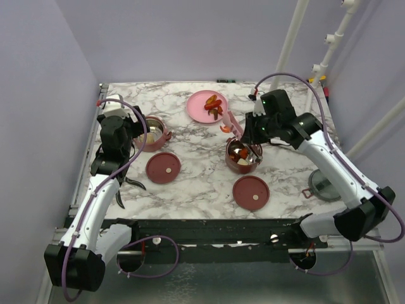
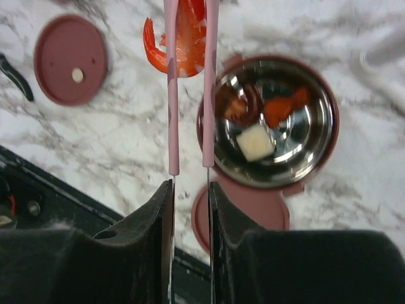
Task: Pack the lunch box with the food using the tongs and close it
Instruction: Place the fake food in the packing box.
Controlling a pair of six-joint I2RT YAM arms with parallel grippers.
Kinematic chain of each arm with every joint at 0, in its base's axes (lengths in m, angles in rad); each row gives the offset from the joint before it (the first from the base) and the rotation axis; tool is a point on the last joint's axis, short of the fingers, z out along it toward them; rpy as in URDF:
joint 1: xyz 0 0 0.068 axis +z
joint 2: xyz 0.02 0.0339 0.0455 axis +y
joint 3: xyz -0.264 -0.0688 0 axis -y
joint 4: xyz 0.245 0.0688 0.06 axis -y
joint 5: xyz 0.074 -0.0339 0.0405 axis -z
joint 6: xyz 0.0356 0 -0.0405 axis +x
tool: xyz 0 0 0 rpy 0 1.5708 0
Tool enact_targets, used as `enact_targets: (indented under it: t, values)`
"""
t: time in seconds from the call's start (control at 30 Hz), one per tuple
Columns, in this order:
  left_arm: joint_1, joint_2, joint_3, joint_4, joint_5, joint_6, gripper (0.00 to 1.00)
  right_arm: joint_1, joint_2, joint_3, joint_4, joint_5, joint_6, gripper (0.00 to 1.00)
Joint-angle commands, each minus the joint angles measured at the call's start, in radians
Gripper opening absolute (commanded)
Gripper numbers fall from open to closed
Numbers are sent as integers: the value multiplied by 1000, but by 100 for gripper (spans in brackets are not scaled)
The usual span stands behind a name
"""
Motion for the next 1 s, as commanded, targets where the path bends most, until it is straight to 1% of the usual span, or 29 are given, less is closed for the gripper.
enact_targets:
  t: [0.0,0.1,0.17,0.27,0.43,0.53,0.63,0.67,0.83,0.97]
  values:
    - [10,3,-13,15,-38,21,86,1,-128,-105,-173,84,91,13]
    - [13,10,-13,15,-39,22,86,1,-186,-161,-227,106,115,13]
    - [13,16,-13,15,-28,16,86,1,-215,-203,-235,110,129,14]
    - [13,21,-15,19,-11,8,86,1,-239,-248,-219,112,140,15]
    - [14,25,-17,22,-9,6,86,0,-225,-286,-153,105,143,16]
    - [13,28,-19,23,-10,7,86,1,-208,-288,-121,113,143,20]
    - [14,29,-18,23,-12,7,86,1,-180,-284,-129,123,137,23]
    - [13,30,-19,22,-12,8,86,1,-171,-284,-138,148,136,25]
    - [14,34,-19,23,-8,7,86,1,-163,-300,-128,148,139,35]
    - [13,38,-17,23,-1,6,86,1,-161,-301,-116,142,140,37]
